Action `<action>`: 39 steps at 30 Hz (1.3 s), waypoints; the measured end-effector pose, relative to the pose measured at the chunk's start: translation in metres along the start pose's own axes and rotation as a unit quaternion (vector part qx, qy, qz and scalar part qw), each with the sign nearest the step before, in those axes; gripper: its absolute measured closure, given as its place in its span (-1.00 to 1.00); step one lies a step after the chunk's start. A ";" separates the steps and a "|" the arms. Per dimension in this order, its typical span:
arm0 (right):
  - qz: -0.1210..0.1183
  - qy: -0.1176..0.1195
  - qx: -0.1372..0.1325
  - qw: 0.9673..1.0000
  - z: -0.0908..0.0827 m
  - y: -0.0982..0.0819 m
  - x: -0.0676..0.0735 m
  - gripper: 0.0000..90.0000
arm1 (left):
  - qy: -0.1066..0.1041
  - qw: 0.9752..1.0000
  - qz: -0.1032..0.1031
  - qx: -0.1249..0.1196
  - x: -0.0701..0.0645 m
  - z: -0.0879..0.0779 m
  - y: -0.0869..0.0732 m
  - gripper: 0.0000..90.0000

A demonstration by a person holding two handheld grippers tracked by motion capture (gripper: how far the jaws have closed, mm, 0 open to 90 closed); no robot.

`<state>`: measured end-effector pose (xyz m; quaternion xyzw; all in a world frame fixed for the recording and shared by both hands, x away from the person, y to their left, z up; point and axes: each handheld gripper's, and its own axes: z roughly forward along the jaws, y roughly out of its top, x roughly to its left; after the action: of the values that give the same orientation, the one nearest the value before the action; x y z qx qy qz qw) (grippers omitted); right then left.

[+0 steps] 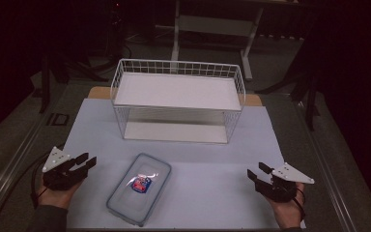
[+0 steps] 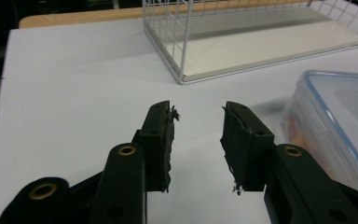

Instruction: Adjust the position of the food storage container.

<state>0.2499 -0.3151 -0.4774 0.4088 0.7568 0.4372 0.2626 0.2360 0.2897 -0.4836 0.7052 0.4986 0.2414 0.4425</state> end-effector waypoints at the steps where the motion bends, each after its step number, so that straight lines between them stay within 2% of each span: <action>1: -0.001 0.001 -0.001 1.000 0.000 0.000 0.000 0.02 | 0.000 1.000 0.000 0.000 0.000 0.000 0.000 0.38; 6: -0.008 0.002 0.004 1.000 0.001 0.000 0.003 0.01 | -0.015 1.000 0.006 0.003 -0.001 -0.001 -0.001 0.39; 11: -0.008 0.000 0.002 1.000 0.001 0.000 0.002 0.01 | -0.043 0.999 0.014 0.010 -0.005 0.000 -0.002 0.44; 19: -0.009 0.002 0.005 1.000 0.002 -0.001 0.002 -0.01 | -0.064 0.997 0.033 0.020 -0.011 0.003 -0.002 0.47; 21: -0.009 0.002 0.005 1.000 0.001 0.000 0.002 -0.02 | -0.068 0.997 0.033 0.022 -0.013 0.003 -0.003 0.54; 22: -0.009 0.003 0.004 1.000 0.001 0.000 0.002 -0.02 | -0.087 0.995 0.033 0.025 -0.014 0.002 -0.003 0.61; 27: -0.012 0.005 0.006 1.000 0.002 0.000 0.003 -0.03 | -0.097 0.994 0.043 0.033 -0.020 -0.001 -0.005 0.87; 29: -0.012 0.006 0.005 1.000 0.003 0.000 0.003 -0.04 | -0.107 0.992 0.050 0.041 -0.022 -0.003 -0.006 0.97; 30: -0.013 0.006 0.005 1.000 0.003 0.000 0.003 -0.04 | -0.107 0.992 0.050 0.041 -0.022 -0.003 -0.006 0.98; 31: -0.013 0.006 0.005 1.000 0.003 0.000 0.003 -0.04 | -0.116 0.991 0.054 0.048 -0.024 -0.003 -0.008 0.99; 34: -0.012 0.006 0.005 1.000 0.003 0.001 0.003 -0.04 | -0.127 0.988 0.064 0.057 -0.029 -0.003 -0.010 0.99; 35: -0.012 0.006 0.005 1.000 0.003 0.001 0.003 -0.04 | -0.127 0.988 0.064 0.057 -0.029 -0.003 -0.010 0.99; 36: -0.012 0.006 0.004 1.000 0.003 0.001 0.003 -0.04 | -0.135 0.986 0.072 0.066 -0.032 -0.003 -0.011 0.99; 39: -0.012 0.006 0.005 1.000 0.003 0.001 0.003 -0.05 | -0.152 0.983 0.075 0.071 -0.038 -0.003 -0.012 0.99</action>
<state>0.2511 -0.3112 -0.4784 0.3985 0.7654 0.4328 0.2610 0.2135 0.2571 -0.4888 0.7989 0.3870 0.1279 0.4422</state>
